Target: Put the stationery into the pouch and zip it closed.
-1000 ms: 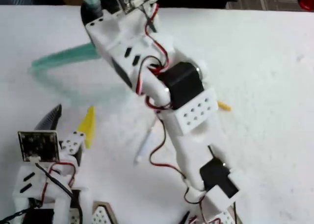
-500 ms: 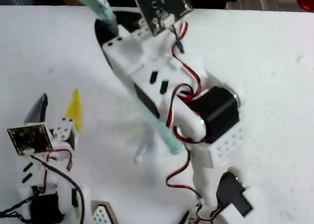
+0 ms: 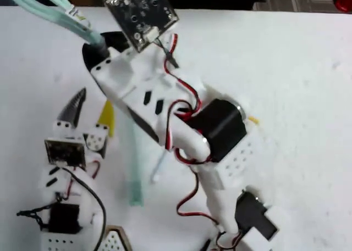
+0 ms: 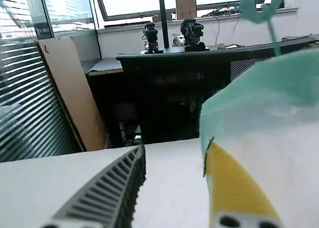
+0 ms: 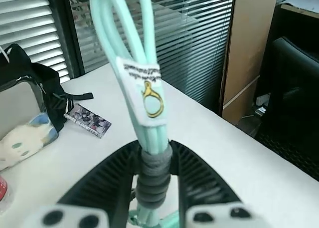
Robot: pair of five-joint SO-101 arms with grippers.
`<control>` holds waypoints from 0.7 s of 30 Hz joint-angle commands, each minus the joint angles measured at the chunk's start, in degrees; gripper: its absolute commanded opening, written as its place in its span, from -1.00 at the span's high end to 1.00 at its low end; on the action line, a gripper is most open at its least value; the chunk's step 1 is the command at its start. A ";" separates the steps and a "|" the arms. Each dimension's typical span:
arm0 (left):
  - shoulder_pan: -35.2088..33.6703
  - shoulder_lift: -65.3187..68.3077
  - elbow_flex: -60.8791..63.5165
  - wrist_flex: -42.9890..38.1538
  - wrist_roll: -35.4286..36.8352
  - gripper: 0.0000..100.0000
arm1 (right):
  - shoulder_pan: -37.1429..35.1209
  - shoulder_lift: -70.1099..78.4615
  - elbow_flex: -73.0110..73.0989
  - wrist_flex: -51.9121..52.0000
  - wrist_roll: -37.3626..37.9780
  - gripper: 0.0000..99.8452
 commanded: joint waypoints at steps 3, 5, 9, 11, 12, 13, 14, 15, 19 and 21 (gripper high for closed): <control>-2.77 -0.31 3.87 -10.11 -3.69 0.58 | -0.48 -0.04 -0.35 0.13 -0.53 0.96; -2.42 -0.31 5.10 -10.29 -3.16 0.58 | -0.48 0.66 -0.18 0.13 -0.62 0.96; -0.57 -0.31 7.91 -10.46 -3.16 0.58 | -0.57 2.59 -0.35 -0.04 -0.62 0.96; -0.66 -0.40 8.70 -10.29 -3.16 0.58 | -2.33 3.12 -0.35 0.22 -0.62 0.96; -0.84 -0.40 8.88 -10.20 -3.16 0.58 | -3.03 3.12 -0.35 0.48 -0.62 0.96; -0.84 -0.40 9.05 -10.02 -3.16 0.58 | -3.82 2.95 -0.35 0.92 -0.62 0.96; -0.84 -0.40 9.05 -9.32 -3.16 0.58 | -4.53 2.86 -0.44 1.19 -0.62 0.96; -0.84 -0.48 9.05 -8.53 -3.16 0.58 | -5.58 2.86 -0.70 1.45 -0.62 0.96; -1.10 -0.66 8.97 -4.84 -3.16 0.58 | -7.16 2.86 -0.70 1.45 -0.62 0.96; -3.47 -0.66 7.82 -1.85 -3.08 0.58 | -7.25 2.86 -0.70 1.45 -0.62 0.97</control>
